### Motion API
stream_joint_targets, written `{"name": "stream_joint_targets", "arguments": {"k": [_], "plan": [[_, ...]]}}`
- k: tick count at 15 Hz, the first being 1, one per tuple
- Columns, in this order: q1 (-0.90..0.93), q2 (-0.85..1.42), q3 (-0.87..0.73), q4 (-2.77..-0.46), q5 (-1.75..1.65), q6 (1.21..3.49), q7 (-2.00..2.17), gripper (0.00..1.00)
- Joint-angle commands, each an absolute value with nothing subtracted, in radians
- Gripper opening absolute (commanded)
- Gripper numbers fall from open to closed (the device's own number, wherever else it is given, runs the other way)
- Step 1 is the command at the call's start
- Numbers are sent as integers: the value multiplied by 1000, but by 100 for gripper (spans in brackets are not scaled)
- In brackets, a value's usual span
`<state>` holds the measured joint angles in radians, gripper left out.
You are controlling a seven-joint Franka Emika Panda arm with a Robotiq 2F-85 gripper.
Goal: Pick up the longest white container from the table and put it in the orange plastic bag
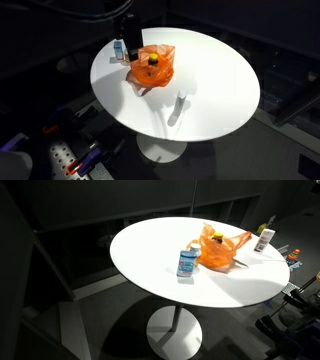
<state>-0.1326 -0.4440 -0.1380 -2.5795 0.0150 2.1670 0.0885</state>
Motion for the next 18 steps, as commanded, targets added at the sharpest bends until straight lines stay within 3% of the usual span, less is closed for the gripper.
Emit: {"name": "stream_joint_targets", "arguments": {"k": [1,8,18], "plan": [[-142,-443,-129,-2578,20,2165,85,100],[-166,-350,-154,-2518,38,2245,109,100],[-163,-3,-187,-2337,67,2407,-8,100]]}}
